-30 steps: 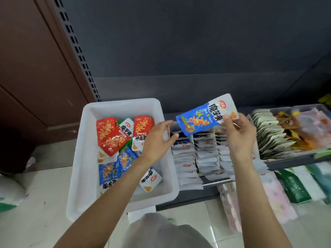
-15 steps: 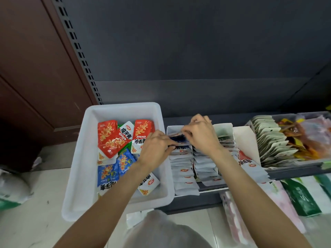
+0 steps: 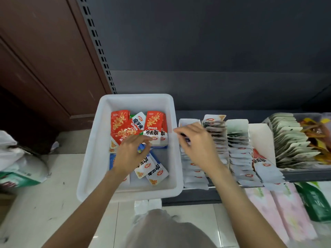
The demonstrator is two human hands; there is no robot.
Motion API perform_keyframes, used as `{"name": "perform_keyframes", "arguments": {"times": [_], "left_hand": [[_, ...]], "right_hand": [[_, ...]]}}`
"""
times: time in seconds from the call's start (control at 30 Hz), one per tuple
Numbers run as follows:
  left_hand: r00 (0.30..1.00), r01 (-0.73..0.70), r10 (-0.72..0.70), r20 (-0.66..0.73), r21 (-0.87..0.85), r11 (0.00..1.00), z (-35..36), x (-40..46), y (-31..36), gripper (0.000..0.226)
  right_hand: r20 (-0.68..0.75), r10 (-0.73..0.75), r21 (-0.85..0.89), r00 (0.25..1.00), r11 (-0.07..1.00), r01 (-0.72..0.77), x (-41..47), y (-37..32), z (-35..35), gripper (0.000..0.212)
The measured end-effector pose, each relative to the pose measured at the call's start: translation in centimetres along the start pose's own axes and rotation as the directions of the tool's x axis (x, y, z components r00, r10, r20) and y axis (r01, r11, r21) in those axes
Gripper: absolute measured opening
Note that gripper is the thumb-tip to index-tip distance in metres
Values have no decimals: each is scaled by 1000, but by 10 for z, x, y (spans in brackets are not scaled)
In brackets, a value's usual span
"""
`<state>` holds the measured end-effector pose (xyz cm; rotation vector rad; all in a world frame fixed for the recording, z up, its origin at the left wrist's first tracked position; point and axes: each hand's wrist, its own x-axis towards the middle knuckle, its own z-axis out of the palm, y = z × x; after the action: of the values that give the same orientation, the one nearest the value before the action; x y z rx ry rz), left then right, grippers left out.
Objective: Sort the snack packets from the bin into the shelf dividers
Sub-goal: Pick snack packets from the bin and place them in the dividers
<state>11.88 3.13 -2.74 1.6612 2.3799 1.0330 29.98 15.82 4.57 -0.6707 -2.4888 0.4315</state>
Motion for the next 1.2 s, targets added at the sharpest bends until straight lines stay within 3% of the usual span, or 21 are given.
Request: {"name": "perform_keyframes", "arguments": {"times": [0.03, 0.1, 0.2, 0.3, 0.4, 0.6, 0.7, 0.8, 0.87, 0.93, 0.97, 1.07, 1.13, 1.2], "left_hand": [[996, 66, -68, 59, 32, 997, -3, -7, -12, 17], [953, 204, -223, 203, 110, 973, -8, -18, -29, 25], [886, 258, -319, 337, 214, 942, -12, -25, -42, 42], [826, 228, -336, 453, 277, 933, -6, -25, -47, 57], [806, 205, -341, 484, 313, 928, 1, -23, -46, 65], [841, 180, -302, 448, 295, 938, 5, -25, -48, 65], [942, 82, -134, 308, 178, 981, 2, -23, -45, 68], [966, -73, 63, 250, 30, 997, -11, -12, -36, 53], [935, 91, -24, 355, -172, 981, -25, -4, -20, 41], [853, 369, -137, 503, -397, 841, -38, 4, -1, 26], [834, 431, -143, 533, -467, 772, -42, 8, 9, 23], [829, 465, -102, 549, -577, 672, -45, 16, 36, 22], [836, 463, -87, 542, -611, 642, -42, 21, 50, 18], [839, 482, -99, 535, -647, 591, -37, 27, 63, 17]], "right_hand": [[129, 27, 61, 991, 998, -35, -2, -13, 11, 16], [429, 90, 23, 899, 994, -110, -3, -31, 41, 18], [611, 169, -187, 773, 980, -66, 2, -43, 82, 25], [678, 226, -326, 699, 945, 10, 6, -51, 107, 30], [686, 315, -384, 655, 922, -41, 6, -53, 122, 39], [617, 398, -404, 679, 901, -161, 8, -55, 130, 31], [547, 331, -349, 769, 925, -150, 12, -61, 109, 23], [383, 267, -193, 884, 959, -205, 17, -63, 73, 19], [267, 292, 48, 918, 948, -315, 23, -57, 47, 14], [240, 374, 345, 896, 830, -439, 29, -44, 22, 9], [258, 429, 491, 866, 714, -499, 31, -38, 12, 9], [368, 528, 716, 765, 364, -596, 31, -18, -8, 9], [427, 520, 722, 740, 297, -626, 25, -6, -15, 14], [447, 500, 701, 742, 319, -638, 16, 3, -22, 13]]}}
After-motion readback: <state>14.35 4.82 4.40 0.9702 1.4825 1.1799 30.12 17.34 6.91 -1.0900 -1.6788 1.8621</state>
